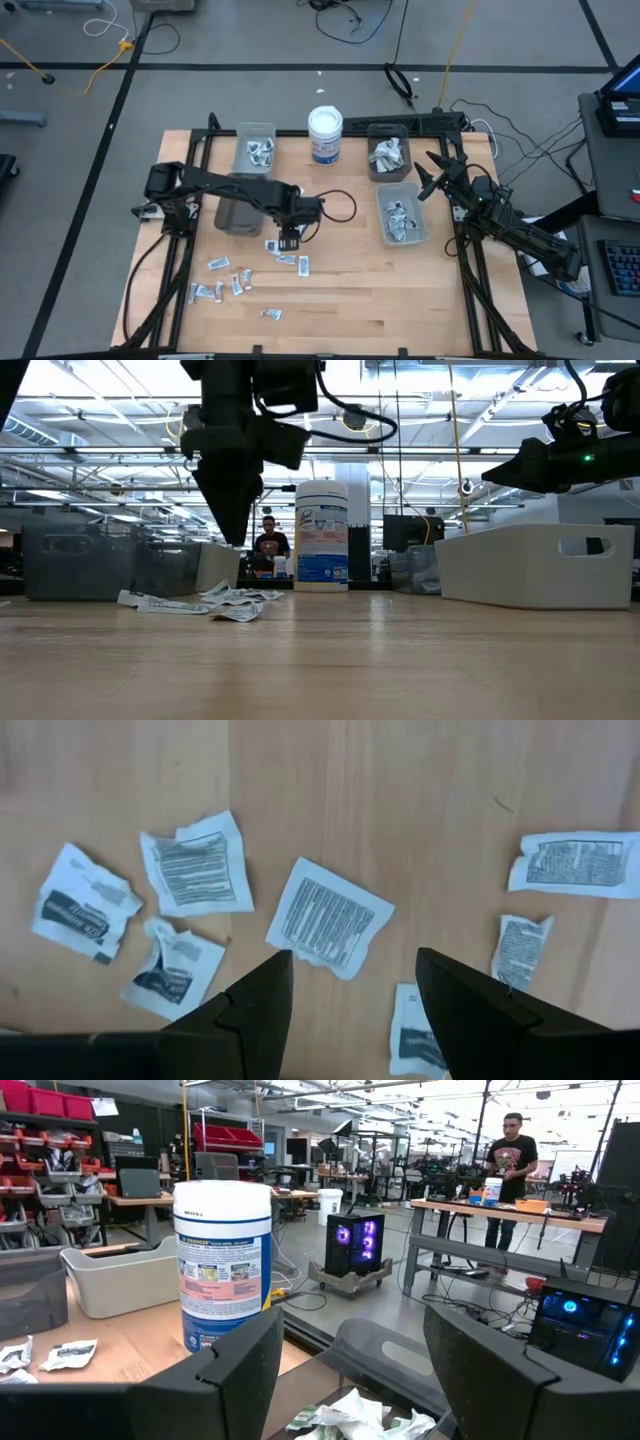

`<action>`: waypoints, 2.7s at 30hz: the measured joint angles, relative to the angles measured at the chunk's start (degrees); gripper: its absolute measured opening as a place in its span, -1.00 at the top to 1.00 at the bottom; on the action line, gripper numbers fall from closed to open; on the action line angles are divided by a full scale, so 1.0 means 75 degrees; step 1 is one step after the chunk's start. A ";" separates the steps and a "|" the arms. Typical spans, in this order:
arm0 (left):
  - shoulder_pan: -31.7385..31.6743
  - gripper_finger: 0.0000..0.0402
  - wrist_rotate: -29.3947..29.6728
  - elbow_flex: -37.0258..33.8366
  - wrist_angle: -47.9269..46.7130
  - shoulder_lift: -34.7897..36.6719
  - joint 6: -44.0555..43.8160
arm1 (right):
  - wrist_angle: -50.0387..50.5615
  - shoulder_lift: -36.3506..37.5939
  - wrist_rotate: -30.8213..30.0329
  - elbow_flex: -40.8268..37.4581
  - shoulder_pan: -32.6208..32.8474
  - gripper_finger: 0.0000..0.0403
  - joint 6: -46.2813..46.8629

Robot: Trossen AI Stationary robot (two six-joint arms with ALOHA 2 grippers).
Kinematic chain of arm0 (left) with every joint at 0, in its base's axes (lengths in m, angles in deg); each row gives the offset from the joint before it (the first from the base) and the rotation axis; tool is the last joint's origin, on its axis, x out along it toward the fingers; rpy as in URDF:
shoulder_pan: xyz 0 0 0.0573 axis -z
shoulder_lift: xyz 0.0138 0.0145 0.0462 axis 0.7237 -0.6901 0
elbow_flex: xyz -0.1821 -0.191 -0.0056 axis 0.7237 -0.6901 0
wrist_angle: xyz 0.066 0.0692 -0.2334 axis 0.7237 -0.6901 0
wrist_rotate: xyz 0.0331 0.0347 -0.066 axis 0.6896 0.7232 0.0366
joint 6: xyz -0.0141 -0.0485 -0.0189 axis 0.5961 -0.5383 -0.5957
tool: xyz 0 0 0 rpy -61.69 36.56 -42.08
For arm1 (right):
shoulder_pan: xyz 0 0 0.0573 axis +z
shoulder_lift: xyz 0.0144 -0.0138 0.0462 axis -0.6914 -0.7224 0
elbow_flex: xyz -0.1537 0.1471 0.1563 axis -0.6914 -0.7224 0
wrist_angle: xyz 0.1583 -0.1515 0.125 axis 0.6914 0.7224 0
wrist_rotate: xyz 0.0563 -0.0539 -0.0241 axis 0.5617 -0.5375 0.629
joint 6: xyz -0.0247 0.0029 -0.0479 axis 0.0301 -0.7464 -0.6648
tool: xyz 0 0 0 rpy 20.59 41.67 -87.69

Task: Pick & Place First Aid Supplies
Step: Put the gray towelette pack into the left gray bin

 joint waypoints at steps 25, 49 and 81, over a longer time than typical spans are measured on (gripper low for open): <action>0.0056 0.09 0.0001 -0.0154 0.1021 -0.1358 -0.0006 | -0.0003 0.0000 0.0002 -0.0001 -0.0002 -0.18 0.0001; -0.0058 0.99 -0.0667 -0.0410 0.0851 -0.0123 -0.0216 | -0.0003 0.0000 0.0002 0.0001 0.0001 -0.18 0.0001; -0.4049 1.00 -0.0801 -0.0414 -0.0237 0.1484 -0.0561 | 0.0000 0.0001 0.0000 -0.0001 0.0000 -0.18 0.0000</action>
